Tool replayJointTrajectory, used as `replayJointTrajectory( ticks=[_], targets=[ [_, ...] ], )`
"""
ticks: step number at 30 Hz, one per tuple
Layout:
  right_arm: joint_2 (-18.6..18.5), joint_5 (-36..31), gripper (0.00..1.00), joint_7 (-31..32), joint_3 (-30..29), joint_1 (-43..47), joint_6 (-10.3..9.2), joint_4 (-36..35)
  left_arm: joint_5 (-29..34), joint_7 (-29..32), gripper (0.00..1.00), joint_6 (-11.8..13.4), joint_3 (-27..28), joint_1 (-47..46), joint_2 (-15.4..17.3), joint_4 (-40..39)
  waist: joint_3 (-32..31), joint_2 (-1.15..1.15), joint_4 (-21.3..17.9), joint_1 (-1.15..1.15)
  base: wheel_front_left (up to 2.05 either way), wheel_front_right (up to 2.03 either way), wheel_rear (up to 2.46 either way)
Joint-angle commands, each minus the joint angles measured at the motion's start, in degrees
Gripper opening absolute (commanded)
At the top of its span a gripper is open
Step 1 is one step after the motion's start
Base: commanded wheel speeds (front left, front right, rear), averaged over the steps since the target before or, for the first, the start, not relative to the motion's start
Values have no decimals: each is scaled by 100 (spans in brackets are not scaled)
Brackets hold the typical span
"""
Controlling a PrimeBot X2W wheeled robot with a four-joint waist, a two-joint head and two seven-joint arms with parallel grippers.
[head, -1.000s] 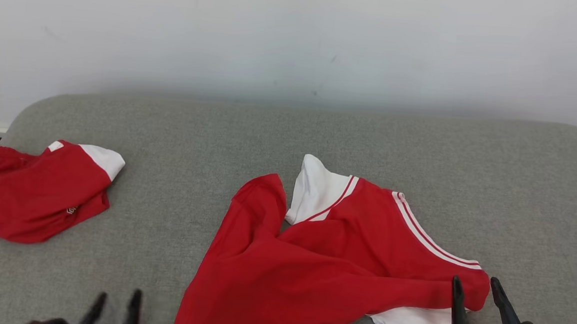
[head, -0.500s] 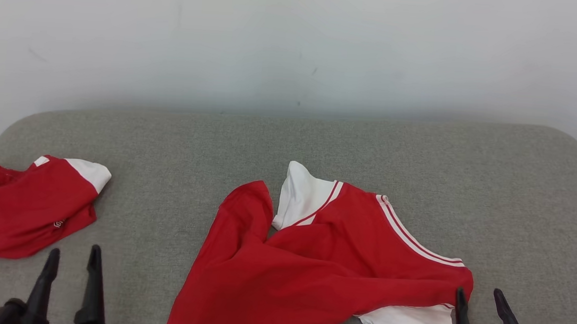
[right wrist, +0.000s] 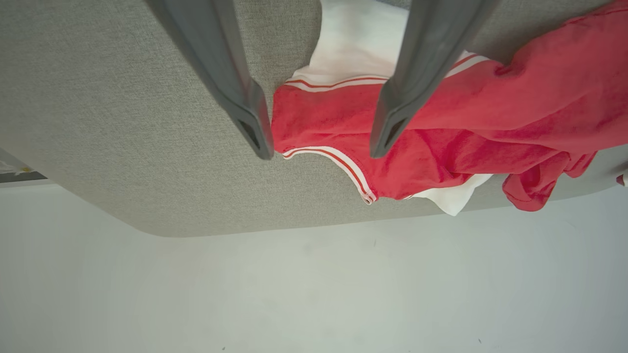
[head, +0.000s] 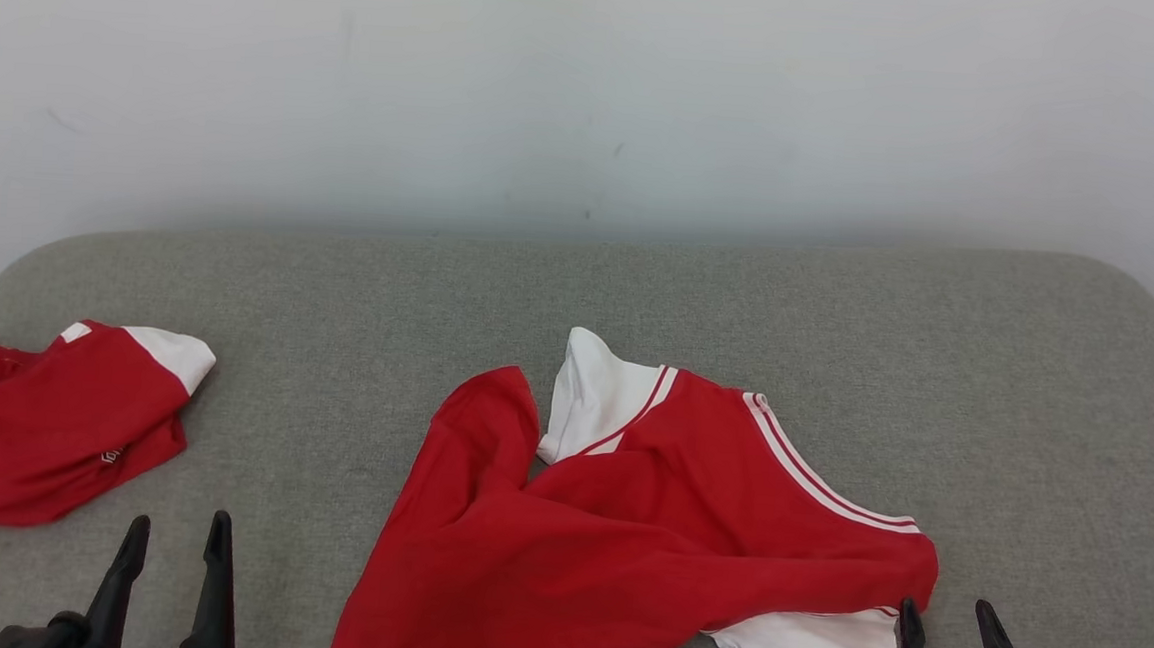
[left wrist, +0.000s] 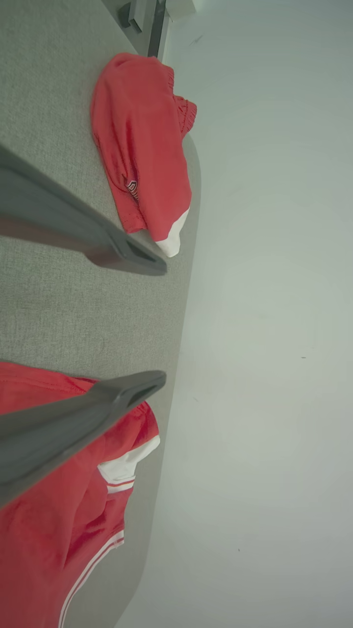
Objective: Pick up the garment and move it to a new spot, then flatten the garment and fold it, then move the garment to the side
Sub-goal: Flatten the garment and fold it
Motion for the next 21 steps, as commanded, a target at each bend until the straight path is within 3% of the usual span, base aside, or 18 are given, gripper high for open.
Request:
replayJointTrajectory(
  ticks=[1, 15, 21],
  targets=[
    [-10, -20, 100, -3, 13, 30, -13, 14, 51, -2, 100, -8, 36, 46, -34, 13, -5, 0, 12, 0, 0, 0, 0],
    [-10, -91, 100, 39, 48, 75, -13, 37, 337, -2, 100, -96, 93, 98, -111, 117, -36, 0, 99, 0, 0, 0, 0],
    [-10, -183, 100, 142, 88, 131, -13, 92, 227, -2, 100, -89, -210, 208, -78, 317, 5, 0, 125, 0, 0, 0, 0]
  ],
)
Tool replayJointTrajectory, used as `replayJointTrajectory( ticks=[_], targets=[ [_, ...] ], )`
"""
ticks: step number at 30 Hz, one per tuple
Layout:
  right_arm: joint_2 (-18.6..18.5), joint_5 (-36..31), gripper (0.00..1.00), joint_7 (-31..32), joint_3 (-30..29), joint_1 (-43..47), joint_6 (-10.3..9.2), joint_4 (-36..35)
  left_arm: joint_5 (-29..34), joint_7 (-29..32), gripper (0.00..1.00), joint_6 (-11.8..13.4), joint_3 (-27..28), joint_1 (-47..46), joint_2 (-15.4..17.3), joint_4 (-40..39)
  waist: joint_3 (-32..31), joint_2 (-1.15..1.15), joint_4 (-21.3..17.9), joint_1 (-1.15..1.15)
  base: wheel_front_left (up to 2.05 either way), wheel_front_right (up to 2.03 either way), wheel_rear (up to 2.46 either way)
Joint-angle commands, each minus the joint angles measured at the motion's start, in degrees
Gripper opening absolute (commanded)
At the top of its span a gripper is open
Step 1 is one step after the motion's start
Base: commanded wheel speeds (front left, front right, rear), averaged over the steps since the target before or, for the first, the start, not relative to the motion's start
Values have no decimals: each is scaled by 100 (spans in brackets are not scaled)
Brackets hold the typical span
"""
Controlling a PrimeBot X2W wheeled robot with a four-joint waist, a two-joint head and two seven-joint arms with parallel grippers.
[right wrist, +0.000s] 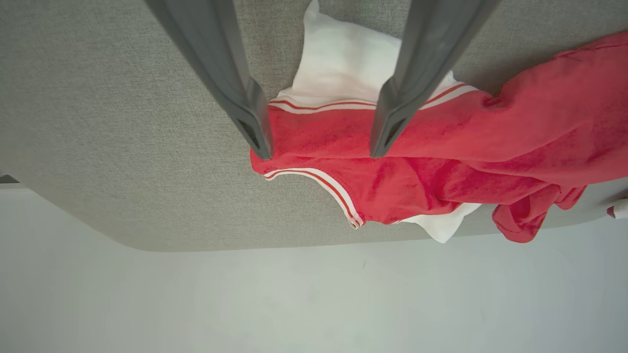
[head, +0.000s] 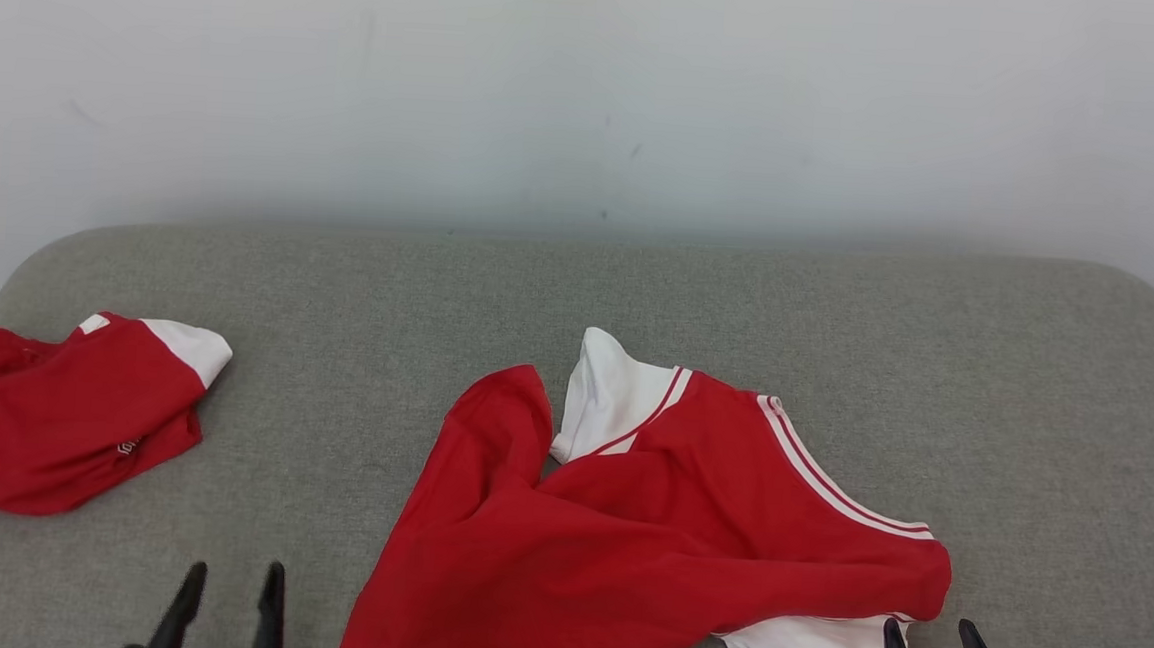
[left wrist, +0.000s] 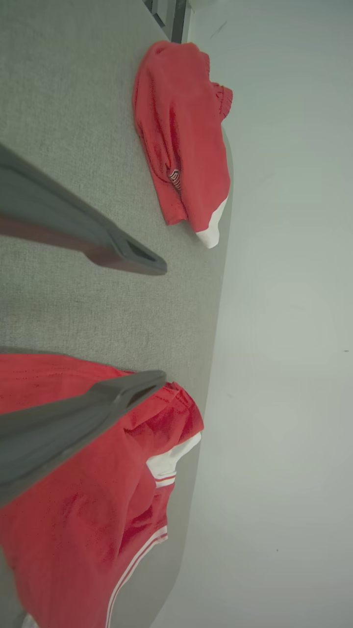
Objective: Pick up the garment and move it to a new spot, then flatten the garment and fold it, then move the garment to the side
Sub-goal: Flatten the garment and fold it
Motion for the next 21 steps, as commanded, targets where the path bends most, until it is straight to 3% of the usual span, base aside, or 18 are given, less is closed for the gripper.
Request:
replayJointTrajectory(
  ticks=[1, 14, 21],
  targets=[
    [-10, -75, 100, 41, 11, 74, -13, 22, -74, -2, 100, 11, -224, 134, 53, 144, 34, 0, 12, 0, 0, 0, 0],
    [-70, -139, 100, 123, 26, -2, -13, 534, -576, -2, 100, 10, -1471, 77, 259, 1389, 326, 0, 30, 0, 0, 0, 0],
    [-59, -62, 100, 39, 153, -356, -13, 1244, -910, -2, 100, 10, -1668, -252, 260, 1818, 462, 0, -27, 0, 0, 0, 0]
  ],
)
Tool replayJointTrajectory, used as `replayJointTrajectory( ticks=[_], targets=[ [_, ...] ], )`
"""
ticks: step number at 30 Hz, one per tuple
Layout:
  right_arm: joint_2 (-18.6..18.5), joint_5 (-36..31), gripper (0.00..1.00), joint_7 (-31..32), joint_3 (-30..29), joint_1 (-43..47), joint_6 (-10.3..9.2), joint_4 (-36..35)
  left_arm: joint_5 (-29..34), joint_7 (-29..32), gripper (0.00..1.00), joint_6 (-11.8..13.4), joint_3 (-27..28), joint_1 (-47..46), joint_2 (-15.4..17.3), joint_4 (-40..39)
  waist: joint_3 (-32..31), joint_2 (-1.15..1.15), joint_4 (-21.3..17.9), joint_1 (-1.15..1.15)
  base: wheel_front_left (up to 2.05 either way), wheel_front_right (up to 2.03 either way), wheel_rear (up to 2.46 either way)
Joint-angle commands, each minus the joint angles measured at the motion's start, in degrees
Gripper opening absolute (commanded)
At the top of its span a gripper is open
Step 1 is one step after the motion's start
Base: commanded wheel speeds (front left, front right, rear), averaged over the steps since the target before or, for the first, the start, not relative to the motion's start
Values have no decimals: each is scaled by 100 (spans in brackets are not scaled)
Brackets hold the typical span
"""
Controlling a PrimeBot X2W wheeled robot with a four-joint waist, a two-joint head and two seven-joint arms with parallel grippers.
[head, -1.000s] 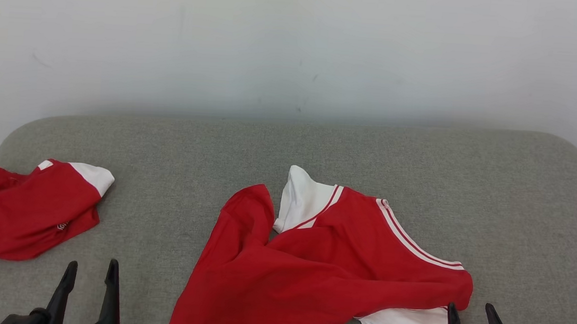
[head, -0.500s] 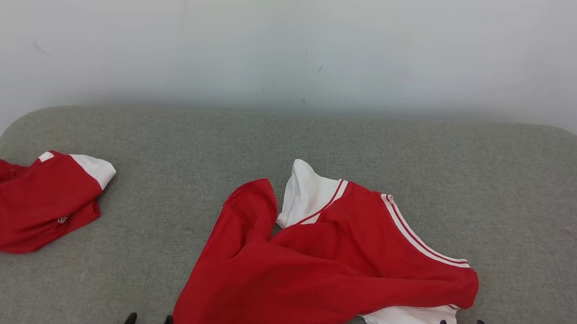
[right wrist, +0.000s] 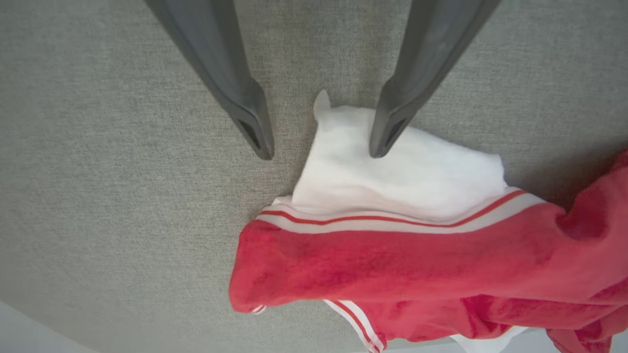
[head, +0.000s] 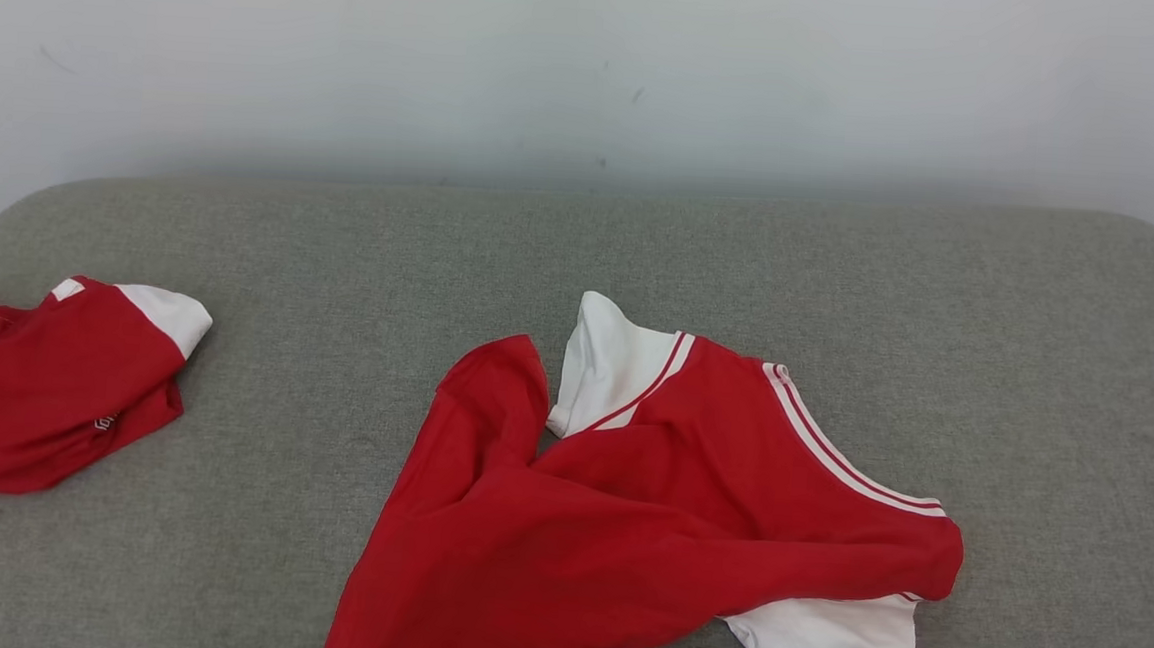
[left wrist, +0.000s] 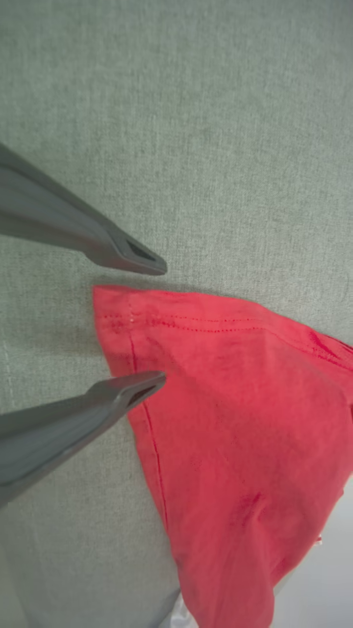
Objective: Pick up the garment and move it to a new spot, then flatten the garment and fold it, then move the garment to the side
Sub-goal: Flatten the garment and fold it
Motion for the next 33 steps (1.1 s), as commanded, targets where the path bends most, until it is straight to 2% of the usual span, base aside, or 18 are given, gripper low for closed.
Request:
replayJointTrajectory(
  ticks=[1, 2, 3, 4, 5, 6, 8, 13, 16, 21, 26, 29, 30, 33],
  targets=[
    [-26, 52, 100, -45, 53, -114, -13, 115, -83, -2, 100, 10, -19, -95, 11, 47, 22, -1, -15, -1, 0, 0, 0],
    [-24, 77, 100, -58, 93, -175, -13, 213, -125, -2, 38, 10, -32, -122, 17, 77, 32, -1, -24, -1, 0, 0, 0],
    [-23, 73, 100, -76, 146, -236, -13, 309, -191, -2, 0, 10, -76, -142, 11, 129, 33, -1, -37, -1, 0, 0, 0],
    [-22, 104, 100, -92, 199, -294, -13, 414, -228, -2, 0, 10, -117, -174, 19, 167, 36, -1, -46, -1, 0, 0, 0],
    [-19, 170, 77, -91, 245, -358, -13, 525, -262, -2, 0, 10, -143, -212, 38, 196, 39, -1, -53, -1, 0, 0, 0],
    [-16, 203, 25, -92, 300, -423, -13, 645, -309, -2, 0, 10, -172, -226, 45, 243, 38, -1, -59, -1, 0, 0, 0],
    [-12, 316, 0, -121, 394, -539, -13, 845, -388, -2, 0, 10, -208, -243, 26, 300, 27, -1, -56, -1, 0, 0, 0],
    [-30, 561, 0, -175, 499, -615, -13, 983, -462, -2, 0, 9, -167, -230, -25, 100, -44, -1, -52, -1, 0, 0, 0],
    [-54, 774, 0, -192, 571, -586, -13, 708, -461, -2, 0, 9, -53, -245, -16, -291, -91, -1, -75, -1, 0, 0, 0],
    [-231, 1155, 0, -195, 794, -921, -13, -84, -564, -2, 0, 9, 13, -795, 150, -930, -60, -1, -159, -1, 0, 0, 0],
    [-634, 1405, 0, -18, 1100, -1869, -13, -620, -734, 59, 0, 9, -313, -2111, 705, -1144, 206, -1, -337, -1, 0, 0, 0],
    [-719, 1587, 0, 152, 1140, -2771, -13, -862, -814, 305, 0, 9, -502, -3160, 1046, -1206, 654, -1, -473, -1, 0, 0, 0],
    [-719, 1587, 0, 152, 1140, -2771, -13, -862, -814, 305, 0, 9, -502, -3160, 1046, -1206, 654, -1, -473, -1, 0, 0, 0],
    [-771, 1742, 0, 379, 1106, -3841, -13, -978, -1060, 593, 0, 9, -627, -4331, 1309, -1200, 1185, -1, -585, -1, 0, 0, 0]
  ],
)
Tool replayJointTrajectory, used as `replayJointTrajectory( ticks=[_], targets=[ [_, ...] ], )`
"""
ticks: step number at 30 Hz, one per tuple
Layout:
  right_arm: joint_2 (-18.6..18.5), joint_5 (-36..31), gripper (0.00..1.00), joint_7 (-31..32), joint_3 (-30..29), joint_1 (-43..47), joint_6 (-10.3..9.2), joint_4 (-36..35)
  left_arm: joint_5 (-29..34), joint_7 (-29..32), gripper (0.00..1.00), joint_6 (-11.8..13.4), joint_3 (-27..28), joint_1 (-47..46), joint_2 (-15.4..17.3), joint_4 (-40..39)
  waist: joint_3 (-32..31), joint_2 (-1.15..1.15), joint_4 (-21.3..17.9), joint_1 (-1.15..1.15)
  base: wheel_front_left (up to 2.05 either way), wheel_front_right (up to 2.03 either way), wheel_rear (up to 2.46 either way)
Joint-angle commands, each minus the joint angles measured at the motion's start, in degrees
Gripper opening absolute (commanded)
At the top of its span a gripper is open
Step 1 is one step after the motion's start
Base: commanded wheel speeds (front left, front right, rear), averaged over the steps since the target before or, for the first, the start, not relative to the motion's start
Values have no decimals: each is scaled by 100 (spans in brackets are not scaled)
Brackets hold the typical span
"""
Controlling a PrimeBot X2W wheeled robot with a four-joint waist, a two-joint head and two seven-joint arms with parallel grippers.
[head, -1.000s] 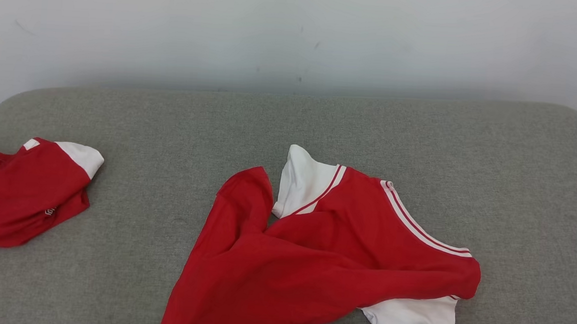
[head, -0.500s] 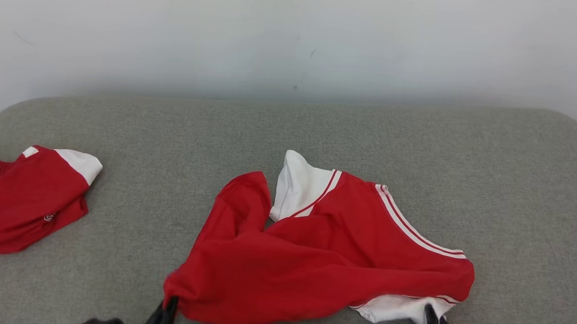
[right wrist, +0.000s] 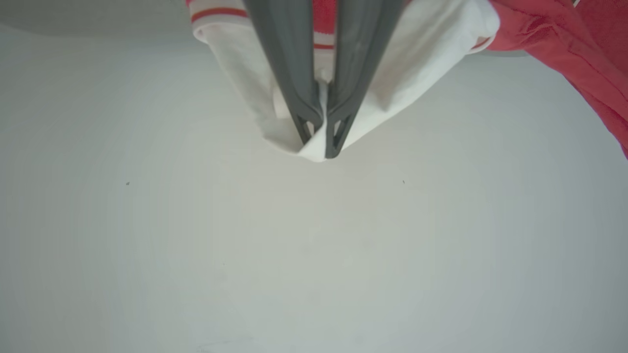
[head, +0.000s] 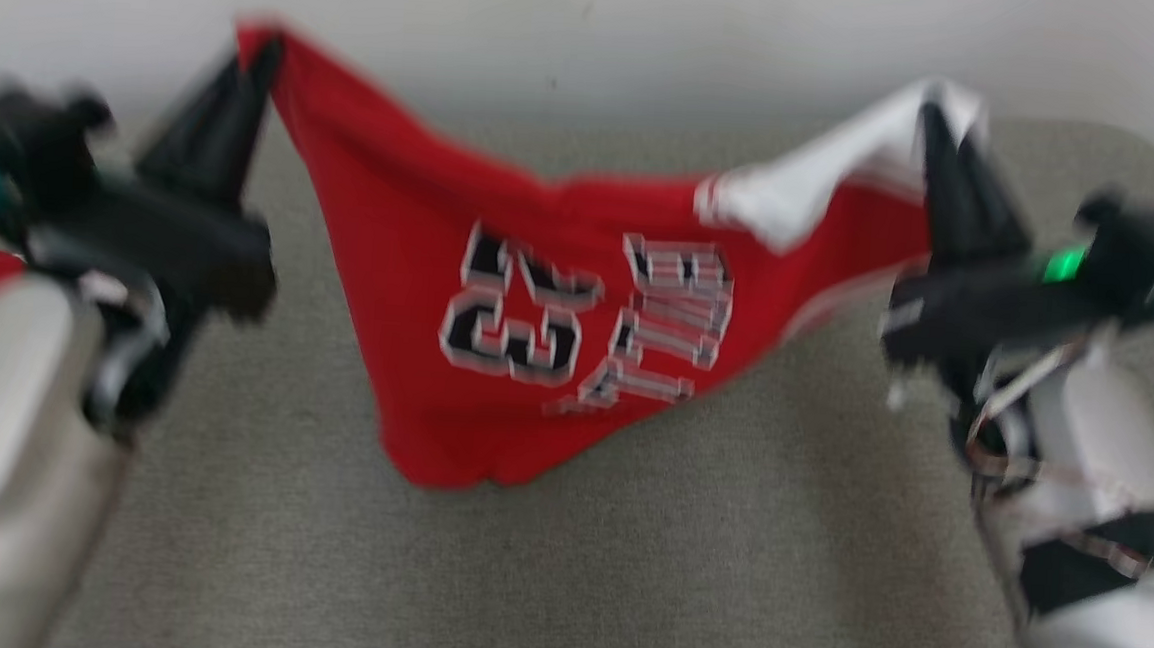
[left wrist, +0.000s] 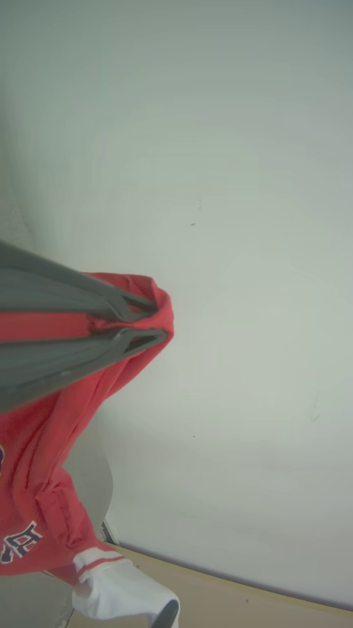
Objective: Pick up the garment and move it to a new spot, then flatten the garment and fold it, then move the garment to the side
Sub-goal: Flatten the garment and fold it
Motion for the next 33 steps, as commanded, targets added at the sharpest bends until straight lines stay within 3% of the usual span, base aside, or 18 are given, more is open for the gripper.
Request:
replayJointTrajectory(
  ticks=[1, 8, 18, 24, 33],
  targets=[
    [-27, 25, 0, 58, -24, -295, -13, -26, -121, 59, 0, 9, -24, -311, 45, 20, 796, -1, -246, -1, 0, 0, 0],
    [-17, 74, 0, 773, -202, -3079, -13, 114, -668, 730, 0, 9, -120, -3207, 460, 564, 2019, -1, -427, -1, 0, 0, 0],
    [-108, -328, 0, 1366, -584, -6426, -13, 1408, -866, 832, 0, 10, -640, -6399, 471, 1968, 2803, -1, -567, -1, 0, 0, 0],
    [-266, -911, 0, 1397, -810, -7559, -13, 2274, -957, 834, 0, 10, -1034, -7506, 371, 2718, 2990, -1, -546, -1, 0, 0, 0],
    [-7, -1286, 0, 1131, -1021, -8183, -13, 3054, -1289, 710, 0, 12, -1565, -8099, 292, 3352, 3252, -1, -646, -1, 0, 0, 0]
  ],
)
